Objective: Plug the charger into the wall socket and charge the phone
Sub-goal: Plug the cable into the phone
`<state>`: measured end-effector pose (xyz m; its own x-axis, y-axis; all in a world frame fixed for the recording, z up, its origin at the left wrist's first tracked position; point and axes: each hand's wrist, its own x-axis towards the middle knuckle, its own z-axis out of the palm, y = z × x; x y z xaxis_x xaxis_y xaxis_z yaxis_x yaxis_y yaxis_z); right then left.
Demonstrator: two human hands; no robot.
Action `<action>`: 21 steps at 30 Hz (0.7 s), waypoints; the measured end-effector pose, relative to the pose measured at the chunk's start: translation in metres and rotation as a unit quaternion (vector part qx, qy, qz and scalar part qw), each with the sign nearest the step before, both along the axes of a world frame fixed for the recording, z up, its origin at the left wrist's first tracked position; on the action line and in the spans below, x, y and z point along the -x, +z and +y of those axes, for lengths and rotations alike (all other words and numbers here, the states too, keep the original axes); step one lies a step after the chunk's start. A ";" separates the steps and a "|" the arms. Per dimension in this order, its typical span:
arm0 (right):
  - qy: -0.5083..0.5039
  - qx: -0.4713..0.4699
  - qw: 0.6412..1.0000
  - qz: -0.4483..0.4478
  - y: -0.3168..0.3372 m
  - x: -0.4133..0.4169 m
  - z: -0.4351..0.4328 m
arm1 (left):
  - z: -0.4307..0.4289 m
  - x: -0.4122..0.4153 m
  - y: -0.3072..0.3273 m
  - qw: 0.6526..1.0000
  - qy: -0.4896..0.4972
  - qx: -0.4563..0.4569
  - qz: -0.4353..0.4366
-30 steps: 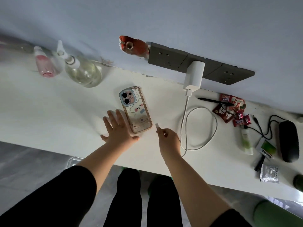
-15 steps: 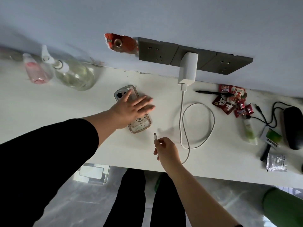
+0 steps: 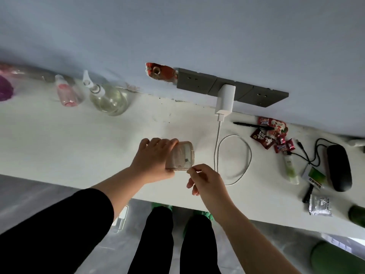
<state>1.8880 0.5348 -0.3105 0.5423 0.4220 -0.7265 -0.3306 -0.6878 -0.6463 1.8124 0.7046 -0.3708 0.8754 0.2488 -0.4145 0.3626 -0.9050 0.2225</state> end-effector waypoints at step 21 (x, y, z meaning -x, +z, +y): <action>0.261 -0.088 0.949 -0.150 0.218 -0.073 -0.042 | -0.042 0.056 0.230 0.982 0.045 0.064 -0.173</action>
